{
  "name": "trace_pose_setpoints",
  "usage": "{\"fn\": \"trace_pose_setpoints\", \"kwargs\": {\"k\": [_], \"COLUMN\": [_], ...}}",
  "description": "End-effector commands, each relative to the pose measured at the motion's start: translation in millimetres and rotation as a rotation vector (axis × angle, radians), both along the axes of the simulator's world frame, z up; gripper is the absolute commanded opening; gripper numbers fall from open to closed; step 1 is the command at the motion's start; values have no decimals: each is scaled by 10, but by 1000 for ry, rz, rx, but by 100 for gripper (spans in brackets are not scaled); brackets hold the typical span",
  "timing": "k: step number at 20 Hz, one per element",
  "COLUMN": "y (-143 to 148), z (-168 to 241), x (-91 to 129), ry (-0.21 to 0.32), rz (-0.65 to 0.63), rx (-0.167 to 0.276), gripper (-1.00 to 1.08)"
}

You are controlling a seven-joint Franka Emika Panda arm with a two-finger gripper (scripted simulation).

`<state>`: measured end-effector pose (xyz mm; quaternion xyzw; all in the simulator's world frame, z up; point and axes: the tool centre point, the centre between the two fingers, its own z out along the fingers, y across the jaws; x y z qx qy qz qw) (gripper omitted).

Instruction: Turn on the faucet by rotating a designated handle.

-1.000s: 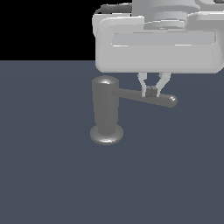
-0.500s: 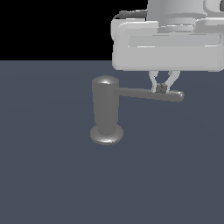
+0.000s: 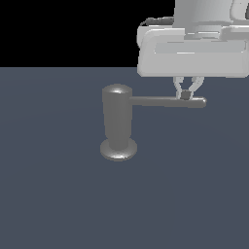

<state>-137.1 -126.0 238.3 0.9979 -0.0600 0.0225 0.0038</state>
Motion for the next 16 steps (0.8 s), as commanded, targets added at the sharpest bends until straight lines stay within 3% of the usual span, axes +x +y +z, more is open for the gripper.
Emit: {"fn": "trace_pose_setpoints", "kwargs": {"k": [1,16], "y": [-67,-465], "z": [-112,-173], "x": [18,355], "ry": [24,40], "rz": [-2,-10], "rx": [5,9], "gripper": [-100,-100]}}
